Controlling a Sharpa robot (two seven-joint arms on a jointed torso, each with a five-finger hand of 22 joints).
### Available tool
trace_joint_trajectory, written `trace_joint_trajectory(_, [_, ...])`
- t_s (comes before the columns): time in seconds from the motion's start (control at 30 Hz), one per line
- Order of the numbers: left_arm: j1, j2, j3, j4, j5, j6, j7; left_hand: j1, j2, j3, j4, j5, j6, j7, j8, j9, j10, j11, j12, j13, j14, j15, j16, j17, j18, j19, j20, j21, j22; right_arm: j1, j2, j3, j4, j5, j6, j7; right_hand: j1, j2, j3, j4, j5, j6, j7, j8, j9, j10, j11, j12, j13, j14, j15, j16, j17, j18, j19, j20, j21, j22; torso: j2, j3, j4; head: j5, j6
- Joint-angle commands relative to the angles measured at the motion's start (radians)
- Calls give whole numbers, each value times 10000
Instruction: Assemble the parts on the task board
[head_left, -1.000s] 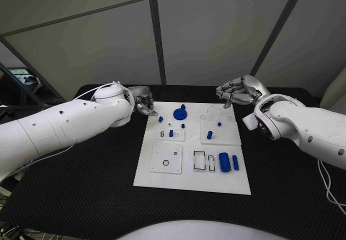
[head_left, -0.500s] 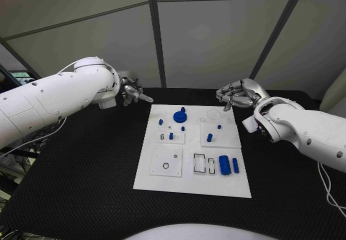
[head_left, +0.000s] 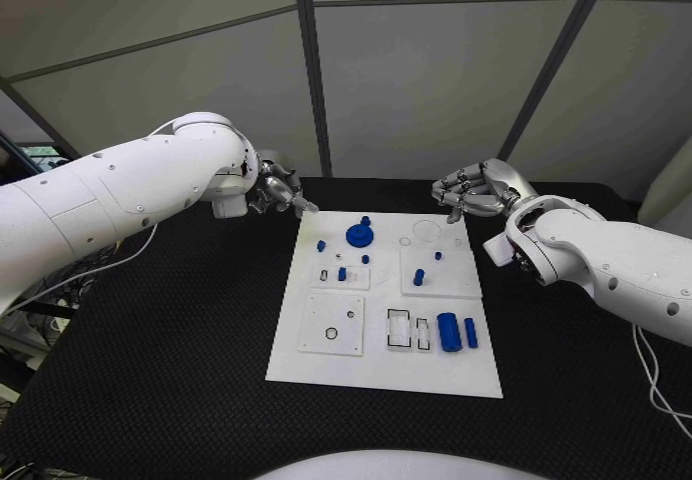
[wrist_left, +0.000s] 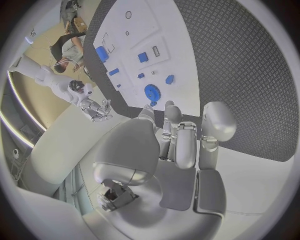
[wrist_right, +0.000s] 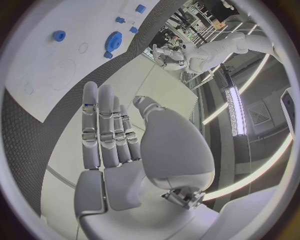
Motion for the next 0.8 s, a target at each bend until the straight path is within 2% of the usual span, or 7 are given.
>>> trace_joint_trajectory(0.03, [46, 246, -90, -227, -518, 496, -191, -31, -172, -175, -17, 36, -97, -5, 111, 99, 165, -17, 326, 462, 573, -43, 247, 1246, -269, 109, 12, 466, 949, 16, 27, 5, 13, -97, -132, 49, -74, -62, -22, 70, 40, -35, -16, 21, 13, -20, -5, 40, -14, -2, 48, -50, 15, 116, 42, 7, -38, -15, -11, 4, 25, 42, -7])
trace_joint_trajectory(0.2, [57, 627, -225, -531, -1302, 263, -2, -382, -271, -606, 11, -8, 22, -84, 264, 256, 468, -78, 666, 1030, 702, -84, 482, 1595, -340, 212, -19, 1002, 1214, 15, 65, 5, 28, -121, -147, 54, -80, -67, -26, 74, 43, -28, -18, 29, 15, -14, -8, 47, -16, 1, 47, -48, 18, 117, 46, 6, -43, -18, 8, -18, 3, 90, -56])
trace_joint_trajectory(0.33, [38, 922, -298, -765, -1681, 264, 129, -450, -228, -705, 9, -4, 70, -117, 300, 317, 582, -108, 759, 1212, 751, -109, 562, 1726, -370, 251, -37, 1215, 1310, 14, 95, 5, 38, -128, -141, 59, -80, -67, -26, 74, 43, -28, -18, 29, 15, -14, -8, 47, -16, 1, 47, -48, 18, 117, 46, 6, -43, -18, 4, 0, 0, 95, -94])
trace_joint_trajectory(0.5, [-7, 1218, -349, -994, -2148, 166, 257, -498, -242, -789, 11, -10, 65, -123, 296, 348, 582, -115, 760, 1219, 769, -118, 593, 1775, -379, 262, -48, 1283, 1351, 13, 104, 5, 60, -131, -134, 71, -80, -67, -26, 74, 43, -28, -18, 29, 15, -14, -8, 47, -16, 1, 47, -48, 18, 117, 46, 6, -43, -18, 18, -11, 1, 88, -112])
trace_joint_trajectory(0.63, [-39, 1371, -363, -1174, -2380, 97, 331, -519, -252, -867, 4, -2, -11, -104, 235, 361, 538, -105, 730, 1180, 775, -115, 607, 1795, -383, 260, -53, 1308, 1383, 12, 102, 5, 67, -132, -129, 74, -86, -68, -29, 81, 48, -23, -21, 36, 17, -10, -10, 53, -19, 4, 45, -47, 21, 118, 50, 6, -47, -21, 16, -5, 1, 95, -112])
trace_joint_trajectory(0.8, [-131, 1507, -369, -1331, -2552, 197, 356, -875, -291, -1151, 17, -5, -338, 40, -88, 330, 196, 18, 508, 812, 710, -19, 540, 1671, -368, 199, -11, 1194, 1421, 11, 112, 5, 63, -132, -116, 77, -86, -68, -29, 81, 48, -23, -21, 36, 17, -10, -10, 53, -19, 4, 45, -47, 21, 118, 50, 6, -47, -21, 19, -7, 16, 40, -115])
